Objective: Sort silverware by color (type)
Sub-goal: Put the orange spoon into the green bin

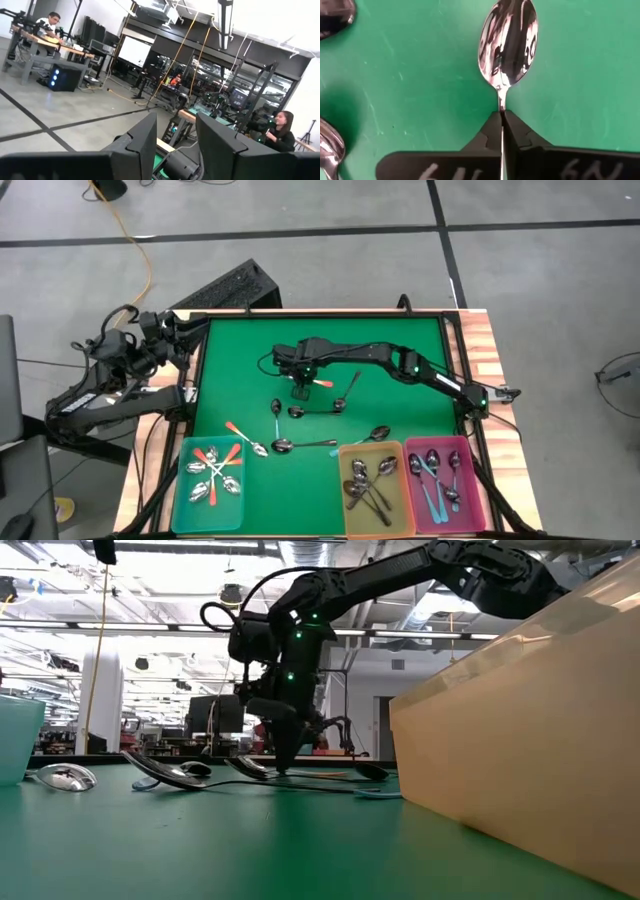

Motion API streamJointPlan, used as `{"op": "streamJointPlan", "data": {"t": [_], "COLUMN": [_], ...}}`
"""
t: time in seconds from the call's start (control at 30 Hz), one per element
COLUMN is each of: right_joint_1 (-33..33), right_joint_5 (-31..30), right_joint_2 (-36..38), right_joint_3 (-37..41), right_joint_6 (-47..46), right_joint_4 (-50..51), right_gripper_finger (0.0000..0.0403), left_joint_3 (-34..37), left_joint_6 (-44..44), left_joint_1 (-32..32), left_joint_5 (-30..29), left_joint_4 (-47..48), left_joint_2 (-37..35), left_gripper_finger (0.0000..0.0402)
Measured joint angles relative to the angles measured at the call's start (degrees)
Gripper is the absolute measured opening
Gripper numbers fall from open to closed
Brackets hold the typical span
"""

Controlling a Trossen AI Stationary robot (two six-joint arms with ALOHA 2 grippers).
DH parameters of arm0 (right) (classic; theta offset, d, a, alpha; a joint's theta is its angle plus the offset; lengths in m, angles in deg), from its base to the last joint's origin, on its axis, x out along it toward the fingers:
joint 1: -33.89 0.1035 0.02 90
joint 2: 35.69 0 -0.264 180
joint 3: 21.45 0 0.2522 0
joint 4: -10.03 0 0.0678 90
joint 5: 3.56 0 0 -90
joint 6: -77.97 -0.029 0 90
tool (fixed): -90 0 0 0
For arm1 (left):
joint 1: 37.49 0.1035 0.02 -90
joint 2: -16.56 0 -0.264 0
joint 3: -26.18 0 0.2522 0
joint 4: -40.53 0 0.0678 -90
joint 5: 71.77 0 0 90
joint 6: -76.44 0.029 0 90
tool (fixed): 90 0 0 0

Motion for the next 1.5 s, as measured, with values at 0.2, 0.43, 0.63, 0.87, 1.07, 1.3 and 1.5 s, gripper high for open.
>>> {"op": "streamJointPlan", "data": {"t": [0.2, 0.43, 0.63, 0.87, 1.07, 1.3, 1.5], "right_joint_1": [1.5, 2.75, 5.49, 8.66, 11.08, 13.89, 16.59], "right_joint_5": [0.14, 0.03, 0.18, 0.13, -0.74, 4.56, 12.66], "right_joint_2": [0.87, 1.87, 1.89, 2.53, 4.11, 4.5, 4.51], "right_joint_3": [0.15, 0.11, 0.09, -0.87, -1.18, -1.27, -1.24], "right_joint_6": [0.35, 0.33, -0.37, 1.87, 5.26, 11.94, 16.92], "right_joint_4": [-5.62, -11.7, -20.07, -28.23, -34.34, -45.45, -54.8], "right_gripper_finger": [0.0004, 0.0001, 0.0001, 0.0, 0.0, 0.0, 0.0], "left_joint_3": [0.0, -0.02, -0.02, -0.04, -0.04, -0.07, -0.07], "left_joint_6": [-0.11, -0.92, -1.43, -2.79, -3.08, -3.15, -4.14], "left_joint_1": [0.02, 0.0, 0.01, 0.02, 0.0, 0.0, 0.0], "left_joint_5": [-0.01, -0.22, -0.04, -0.04, 0.0, -0.24, -0.22], "left_joint_4": [-0.05, -0.21, -0.64, -0.89, -3.01, -7.19, -8.15], "left_joint_2": [0.0, 0.0, 0.0, 0.0, 0.0, -0.02, -0.02], "left_gripper_finger": [0.0121, 0.0121, 0.0121, 0.0121, 0.0121, 0.0121, 0.0121]}}
